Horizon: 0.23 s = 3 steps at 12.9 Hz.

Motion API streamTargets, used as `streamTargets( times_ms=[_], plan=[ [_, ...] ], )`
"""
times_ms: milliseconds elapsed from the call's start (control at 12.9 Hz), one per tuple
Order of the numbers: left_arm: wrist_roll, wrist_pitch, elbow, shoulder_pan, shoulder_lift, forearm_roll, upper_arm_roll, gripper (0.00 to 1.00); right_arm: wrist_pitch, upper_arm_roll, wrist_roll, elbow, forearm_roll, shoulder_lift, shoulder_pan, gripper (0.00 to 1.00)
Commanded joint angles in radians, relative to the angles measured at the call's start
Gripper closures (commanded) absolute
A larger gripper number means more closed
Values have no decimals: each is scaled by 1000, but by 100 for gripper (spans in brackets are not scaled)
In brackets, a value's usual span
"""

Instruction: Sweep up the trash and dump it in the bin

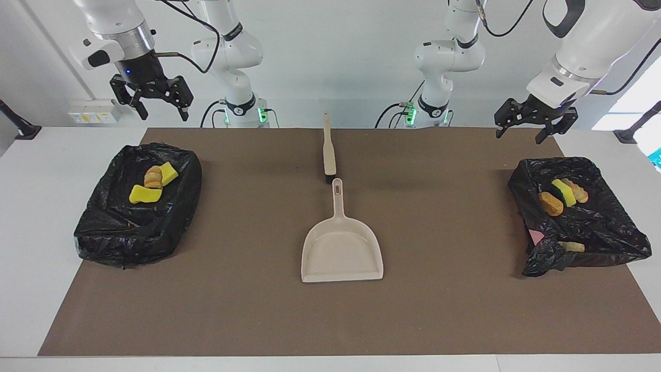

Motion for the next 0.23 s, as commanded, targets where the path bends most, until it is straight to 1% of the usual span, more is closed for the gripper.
streamTargets(
  times_ms=[0,155],
  plan=[
    [17,-25,18,3,1,9,0,0,10,5,-5,-6,2,-5,-6,0],
    [14,-26,18,1,0,8,0,0,10,5,-5,-7,2,-5,-6,0]
  ],
)
